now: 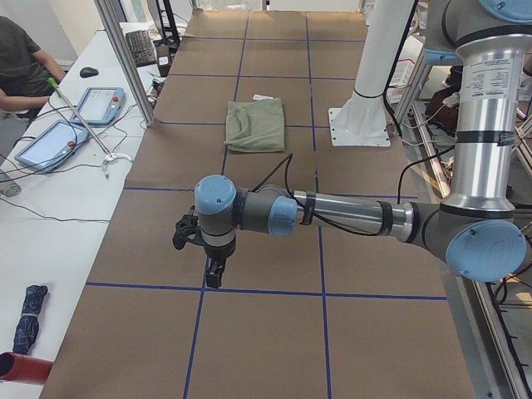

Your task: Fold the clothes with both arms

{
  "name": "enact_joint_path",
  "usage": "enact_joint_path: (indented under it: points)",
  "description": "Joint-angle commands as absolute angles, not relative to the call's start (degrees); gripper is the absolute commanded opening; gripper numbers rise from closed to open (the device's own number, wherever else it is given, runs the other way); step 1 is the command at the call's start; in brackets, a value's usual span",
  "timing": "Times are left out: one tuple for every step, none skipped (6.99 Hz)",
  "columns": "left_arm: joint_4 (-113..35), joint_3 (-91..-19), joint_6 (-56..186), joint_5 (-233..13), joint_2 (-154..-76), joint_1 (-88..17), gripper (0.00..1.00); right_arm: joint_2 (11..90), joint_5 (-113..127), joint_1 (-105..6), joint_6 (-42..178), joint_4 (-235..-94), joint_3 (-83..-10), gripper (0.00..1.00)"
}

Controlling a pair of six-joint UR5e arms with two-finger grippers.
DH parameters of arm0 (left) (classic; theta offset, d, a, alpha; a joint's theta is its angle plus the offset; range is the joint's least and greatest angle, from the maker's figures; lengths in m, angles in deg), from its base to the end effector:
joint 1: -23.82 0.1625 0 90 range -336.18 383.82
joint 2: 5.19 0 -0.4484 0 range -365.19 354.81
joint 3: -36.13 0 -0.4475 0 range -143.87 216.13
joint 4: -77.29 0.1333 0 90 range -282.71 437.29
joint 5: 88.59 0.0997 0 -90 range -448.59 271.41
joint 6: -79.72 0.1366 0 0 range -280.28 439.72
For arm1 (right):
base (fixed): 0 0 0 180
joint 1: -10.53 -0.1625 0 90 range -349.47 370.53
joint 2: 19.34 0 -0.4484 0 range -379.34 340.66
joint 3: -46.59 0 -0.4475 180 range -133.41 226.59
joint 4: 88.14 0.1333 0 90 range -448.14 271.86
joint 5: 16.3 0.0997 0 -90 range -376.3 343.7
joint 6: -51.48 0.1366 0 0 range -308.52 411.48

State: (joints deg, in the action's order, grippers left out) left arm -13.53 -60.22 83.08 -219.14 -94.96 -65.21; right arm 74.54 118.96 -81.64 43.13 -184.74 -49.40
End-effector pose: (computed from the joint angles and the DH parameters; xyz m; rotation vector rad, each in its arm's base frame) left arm -0.0351 -0.5553 0.6542 0.1308 0.7046 0.1152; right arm 0.0555 -0.5070 0.6971 -0.0016 -0.7931 -0.0712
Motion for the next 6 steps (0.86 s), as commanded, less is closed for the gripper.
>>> enact_joint_path:
  points:
    - [-13.6, -60.0, 78.6, -219.3, -94.9, -65.2, 1.00, 74.5, 119.0, -81.6, 43.1, -184.7, -49.4, 1.00]
    - [-13.7, -60.1, 76.5, -219.5, -94.9, -65.2, 1.00, 74.5, 119.0, -81.6, 43.1, -184.7, -49.5, 1.00]
    - [-13.7, -59.6, 75.3, -222.8, -94.9, -65.2, 1.00, 74.4, 119.0, -81.7, 43.1, -184.7, -49.5, 1.00]
    - [-13.5, -59.7, 75.3, -223.4, -94.9, -65.2, 1.00, 74.4, 119.0, -81.6, 43.1, -184.7, -49.5, 1.00]
    - [-13.5, -59.7, 75.2, -223.4, -94.9, -65.2, 1.00, 74.4, 119.0, -81.6, 43.1, -184.7, -49.4, 1.00]
    - [-13.5, -59.8, 75.2, -223.3, -95.0, -65.2, 1.00, 74.4, 119.0, -81.6, 43.1, -184.7, -49.4, 1.00]
